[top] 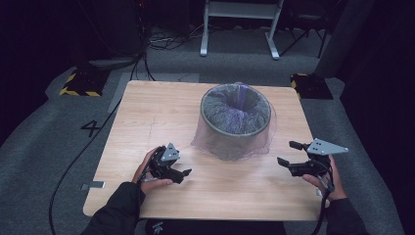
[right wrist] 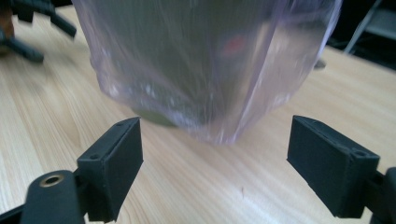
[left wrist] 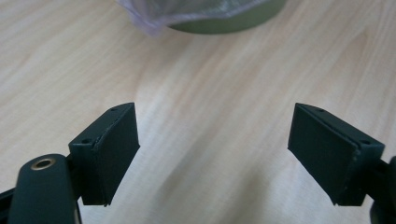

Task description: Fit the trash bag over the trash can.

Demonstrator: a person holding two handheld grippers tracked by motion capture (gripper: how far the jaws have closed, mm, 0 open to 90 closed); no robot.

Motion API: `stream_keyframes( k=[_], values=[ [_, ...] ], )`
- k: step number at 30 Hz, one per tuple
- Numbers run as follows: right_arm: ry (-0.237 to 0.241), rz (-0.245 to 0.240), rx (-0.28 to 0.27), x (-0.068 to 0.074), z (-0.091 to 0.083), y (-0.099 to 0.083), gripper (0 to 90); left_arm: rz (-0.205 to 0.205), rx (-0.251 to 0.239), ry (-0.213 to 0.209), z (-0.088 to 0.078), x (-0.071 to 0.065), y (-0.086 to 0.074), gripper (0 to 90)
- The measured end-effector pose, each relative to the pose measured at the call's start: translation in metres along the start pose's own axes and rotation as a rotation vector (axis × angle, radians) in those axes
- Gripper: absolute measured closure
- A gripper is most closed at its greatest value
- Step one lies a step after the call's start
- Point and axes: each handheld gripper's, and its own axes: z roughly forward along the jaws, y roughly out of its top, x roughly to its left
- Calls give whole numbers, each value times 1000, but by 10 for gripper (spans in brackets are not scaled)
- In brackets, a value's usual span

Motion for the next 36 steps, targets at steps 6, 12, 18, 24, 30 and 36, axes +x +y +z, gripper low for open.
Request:
stream_keyframes(
  k=[6, 12, 18, 24, 30, 36],
  values=[
    [-8, -28, -47, 9, -4, 24, 185, 4, 39, -8, 4, -6, -8, 158],
    [-3, -51, -127, 15, -8, 56, 190, 9, 72, -19, 8, -8, -14, 159],
    [4, -75, -148, 15, -8, 90, 223, -5, 55, -31, 9, -4, -16, 152],
    [-7, -102, -143, 14, -3, 118, 220, -3, 48, -36, 10, -3, -17, 145],
    [-17, -99, -126, 11, 12, 137, 214, -1, 50, -35, 10, -3, -17, 143],
    [-23, -92, -106, 11, 29, 156, 220, -2, 49, -38, 10, -3, -17, 142]
  ],
)
